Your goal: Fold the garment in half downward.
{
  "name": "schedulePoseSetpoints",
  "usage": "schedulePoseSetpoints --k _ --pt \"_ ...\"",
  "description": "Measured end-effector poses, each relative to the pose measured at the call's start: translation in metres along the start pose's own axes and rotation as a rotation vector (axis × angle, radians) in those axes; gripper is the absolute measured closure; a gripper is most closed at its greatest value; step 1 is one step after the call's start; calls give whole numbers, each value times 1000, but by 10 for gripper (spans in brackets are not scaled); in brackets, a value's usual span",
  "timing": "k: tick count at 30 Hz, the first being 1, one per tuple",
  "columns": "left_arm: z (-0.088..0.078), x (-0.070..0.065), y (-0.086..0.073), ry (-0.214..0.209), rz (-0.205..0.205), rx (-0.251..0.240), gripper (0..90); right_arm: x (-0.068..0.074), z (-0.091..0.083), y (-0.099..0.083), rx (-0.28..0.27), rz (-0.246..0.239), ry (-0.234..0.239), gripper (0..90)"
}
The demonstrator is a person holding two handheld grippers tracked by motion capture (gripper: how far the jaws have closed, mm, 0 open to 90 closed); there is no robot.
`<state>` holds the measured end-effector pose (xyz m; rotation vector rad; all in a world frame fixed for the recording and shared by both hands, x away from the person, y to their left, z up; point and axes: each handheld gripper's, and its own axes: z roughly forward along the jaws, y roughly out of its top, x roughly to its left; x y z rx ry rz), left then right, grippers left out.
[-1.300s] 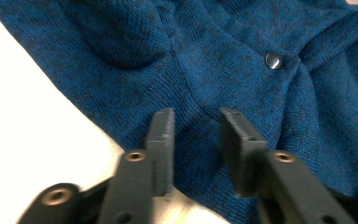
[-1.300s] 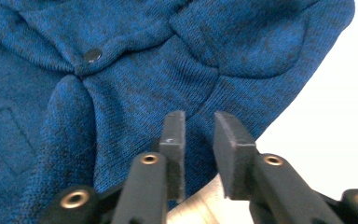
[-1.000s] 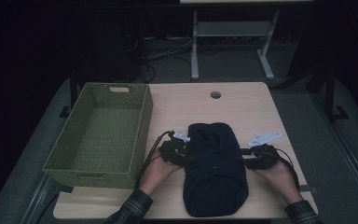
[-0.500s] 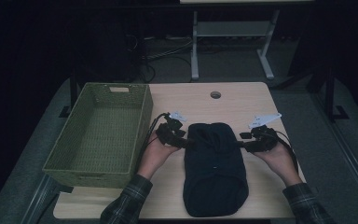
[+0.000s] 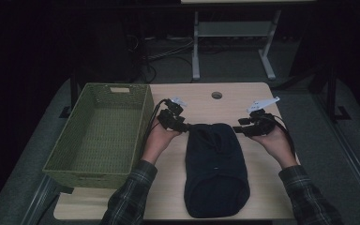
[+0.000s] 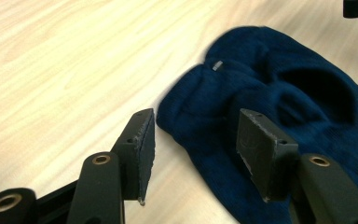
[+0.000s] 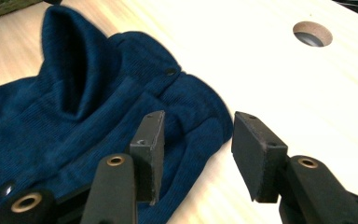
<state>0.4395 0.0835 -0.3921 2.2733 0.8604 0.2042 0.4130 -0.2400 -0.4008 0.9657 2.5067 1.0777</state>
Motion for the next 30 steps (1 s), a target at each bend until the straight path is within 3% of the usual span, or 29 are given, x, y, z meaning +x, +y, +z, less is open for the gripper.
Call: schedulePoseSetpoints --k 8,13,17,23,30 --pt "30 19 9 14 -13 45 454 -15 19 8 1 25 8 536" --pt "49 23 9 11 -7 80 445 -23 35 8 22 54 10 535" --pt "63 24 6 11 -24 100 438 -26 49 6 40 62 5 530" --pt "73 28 1 2 -9 146 437 -35 65 3 51 93 0 528" --pt "77 27 -1 -31 -2 140 494 -35 79 -4 111 86 28 543"
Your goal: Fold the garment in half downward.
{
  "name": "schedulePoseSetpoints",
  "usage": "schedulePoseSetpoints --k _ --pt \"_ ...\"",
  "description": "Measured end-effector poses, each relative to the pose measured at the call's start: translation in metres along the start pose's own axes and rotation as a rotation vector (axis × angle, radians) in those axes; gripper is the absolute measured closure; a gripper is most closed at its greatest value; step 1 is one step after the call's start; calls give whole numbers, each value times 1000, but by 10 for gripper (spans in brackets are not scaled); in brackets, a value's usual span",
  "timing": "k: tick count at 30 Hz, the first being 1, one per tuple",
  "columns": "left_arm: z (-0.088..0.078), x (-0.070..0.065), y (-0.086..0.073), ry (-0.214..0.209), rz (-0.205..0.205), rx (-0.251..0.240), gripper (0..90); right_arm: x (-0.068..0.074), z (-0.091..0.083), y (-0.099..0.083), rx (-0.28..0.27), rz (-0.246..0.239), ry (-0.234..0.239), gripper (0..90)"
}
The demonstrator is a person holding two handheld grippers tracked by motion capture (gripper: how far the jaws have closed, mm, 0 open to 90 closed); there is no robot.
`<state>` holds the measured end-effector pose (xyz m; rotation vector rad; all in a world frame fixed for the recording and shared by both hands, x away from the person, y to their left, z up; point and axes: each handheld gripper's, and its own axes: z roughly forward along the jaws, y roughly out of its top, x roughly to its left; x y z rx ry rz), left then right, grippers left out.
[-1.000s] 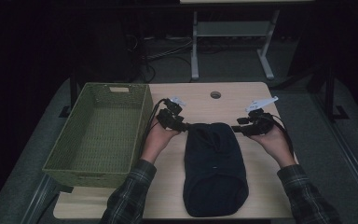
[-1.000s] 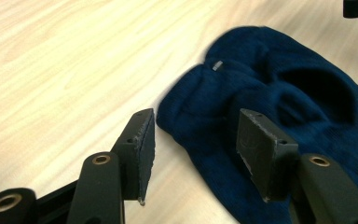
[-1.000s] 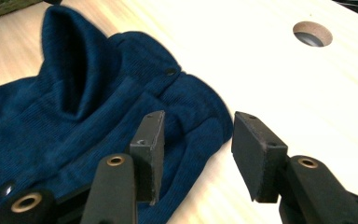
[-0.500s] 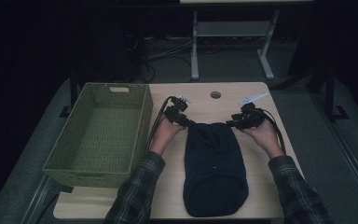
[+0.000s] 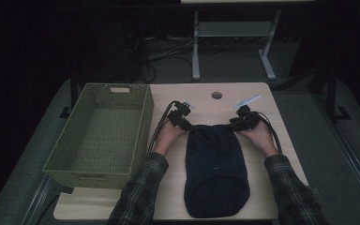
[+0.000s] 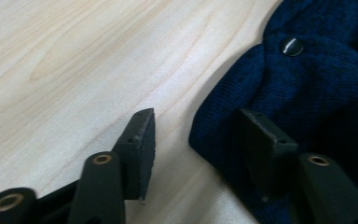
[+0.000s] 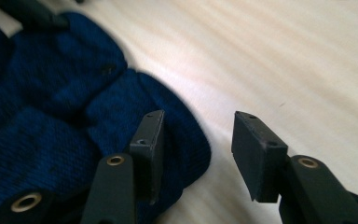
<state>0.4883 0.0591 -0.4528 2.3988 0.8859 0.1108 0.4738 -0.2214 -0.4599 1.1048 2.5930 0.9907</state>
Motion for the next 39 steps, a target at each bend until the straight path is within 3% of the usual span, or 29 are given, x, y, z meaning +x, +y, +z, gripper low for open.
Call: schedulePoseSetpoints --k 6,13,25,39 --pt "0 -2 -1 -53 19 3 658 -1 4 -3 3 34 44 638" --pt "0 -4 0 -66 21 12 760 1 4 -4 4 54 69 768" --pt "-10 -6 4 -23 -4 -7 802 9 -6 4 -6 1 -1 815" --pt "-51 -15 22 42 58 -93 802 14 -40 26 -63 -48 -24 816"
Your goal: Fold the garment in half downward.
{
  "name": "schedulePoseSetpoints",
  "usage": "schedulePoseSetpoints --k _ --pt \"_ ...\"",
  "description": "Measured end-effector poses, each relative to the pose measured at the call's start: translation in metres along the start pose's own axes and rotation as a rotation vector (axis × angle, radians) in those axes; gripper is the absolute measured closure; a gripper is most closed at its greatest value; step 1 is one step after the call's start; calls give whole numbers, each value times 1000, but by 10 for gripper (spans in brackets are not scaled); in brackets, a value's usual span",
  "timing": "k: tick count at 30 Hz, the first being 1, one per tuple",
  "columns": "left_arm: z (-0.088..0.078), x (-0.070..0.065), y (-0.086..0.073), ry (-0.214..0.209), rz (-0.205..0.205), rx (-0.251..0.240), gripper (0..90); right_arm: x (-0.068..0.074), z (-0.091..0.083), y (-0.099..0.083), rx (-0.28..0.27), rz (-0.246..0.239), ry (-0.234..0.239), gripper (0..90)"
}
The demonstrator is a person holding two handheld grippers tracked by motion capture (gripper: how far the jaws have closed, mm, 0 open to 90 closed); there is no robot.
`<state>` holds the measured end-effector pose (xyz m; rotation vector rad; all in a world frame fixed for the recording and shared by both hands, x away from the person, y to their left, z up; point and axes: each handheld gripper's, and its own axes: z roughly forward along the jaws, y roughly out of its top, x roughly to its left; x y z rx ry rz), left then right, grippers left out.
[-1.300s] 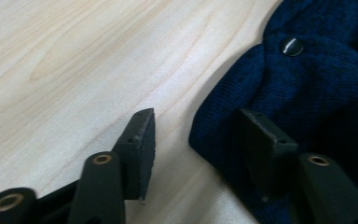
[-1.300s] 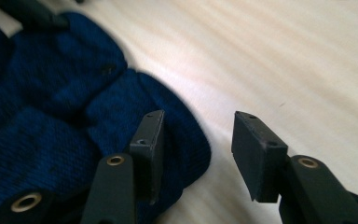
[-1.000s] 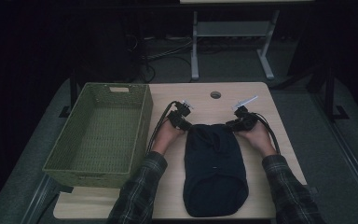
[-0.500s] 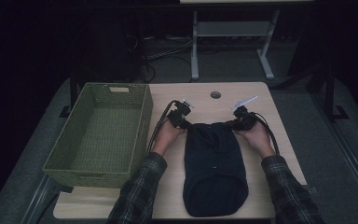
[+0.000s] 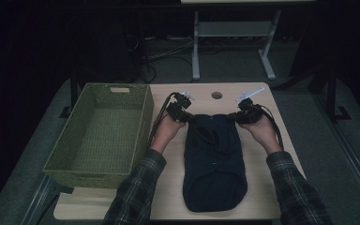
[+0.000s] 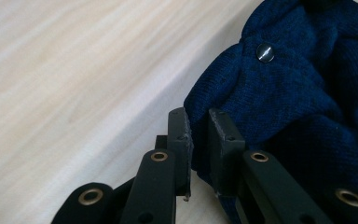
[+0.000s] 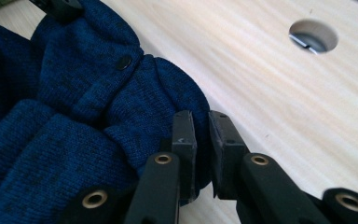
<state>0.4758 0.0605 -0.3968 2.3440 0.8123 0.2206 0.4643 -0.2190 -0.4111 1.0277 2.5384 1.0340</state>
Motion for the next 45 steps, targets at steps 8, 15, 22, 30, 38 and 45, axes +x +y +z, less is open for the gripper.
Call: schedulePoseSetpoints --k 8,15,22,30,38,45 --pt "-24 -1 13 23 17 -50 802 5 -22 15 -58 -21 -14 819" --pt "-46 -7 25 59 55 -89 803 11 -41 27 -105 -46 -41 820" --pt "-62 -16 32 97 93 -119 803 17 -60 39 -144 -81 -80 820" --pt "-64 -27 18 76 87 -145 802 29 -62 27 -156 -108 -91 819" --pt "-67 -40 1 64 101 -173 802 40 -67 9 -186 -116 -71 817" --pt "-70 -52 -14 46 111 -189 801 53 -70 -10 -203 -114 -48 816"
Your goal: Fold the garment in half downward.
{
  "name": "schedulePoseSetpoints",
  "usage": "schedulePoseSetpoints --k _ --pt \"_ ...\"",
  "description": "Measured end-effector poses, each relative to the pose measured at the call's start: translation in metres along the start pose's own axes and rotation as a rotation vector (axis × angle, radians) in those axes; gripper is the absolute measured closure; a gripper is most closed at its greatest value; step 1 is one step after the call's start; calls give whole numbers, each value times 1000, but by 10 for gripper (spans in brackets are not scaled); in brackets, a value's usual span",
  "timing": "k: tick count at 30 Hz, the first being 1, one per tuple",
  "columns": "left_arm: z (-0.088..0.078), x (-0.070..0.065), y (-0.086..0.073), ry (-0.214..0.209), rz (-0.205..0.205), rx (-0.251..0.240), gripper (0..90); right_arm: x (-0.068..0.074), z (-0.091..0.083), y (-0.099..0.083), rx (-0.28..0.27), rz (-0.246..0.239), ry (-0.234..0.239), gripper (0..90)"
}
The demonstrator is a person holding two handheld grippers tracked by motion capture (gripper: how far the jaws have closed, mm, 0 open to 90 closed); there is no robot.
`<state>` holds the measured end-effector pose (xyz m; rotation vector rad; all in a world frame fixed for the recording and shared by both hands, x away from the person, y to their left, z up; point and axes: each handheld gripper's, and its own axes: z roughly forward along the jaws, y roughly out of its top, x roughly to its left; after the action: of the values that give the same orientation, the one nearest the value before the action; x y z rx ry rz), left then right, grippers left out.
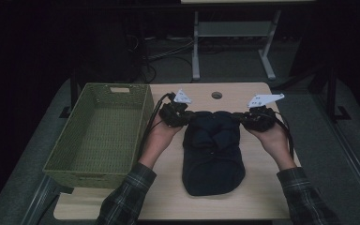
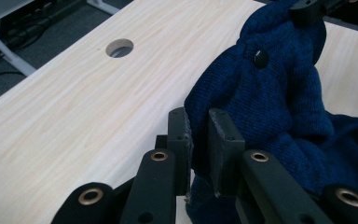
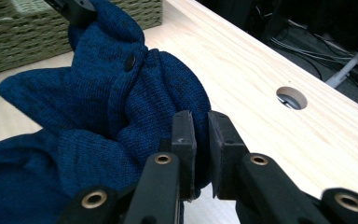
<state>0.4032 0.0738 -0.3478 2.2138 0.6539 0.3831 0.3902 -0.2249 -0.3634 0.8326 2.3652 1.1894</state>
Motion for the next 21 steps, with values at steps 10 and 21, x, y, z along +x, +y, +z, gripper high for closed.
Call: schedulePoseSetpoints --k 10,21 --pt "-8 -19 -18 -39 1 -23 801 24 -14 -19 -7 -19 18 814" --pt "-10 -41 -47 -118 -14 13 797 52 -22 -47 4 -13 65 806"
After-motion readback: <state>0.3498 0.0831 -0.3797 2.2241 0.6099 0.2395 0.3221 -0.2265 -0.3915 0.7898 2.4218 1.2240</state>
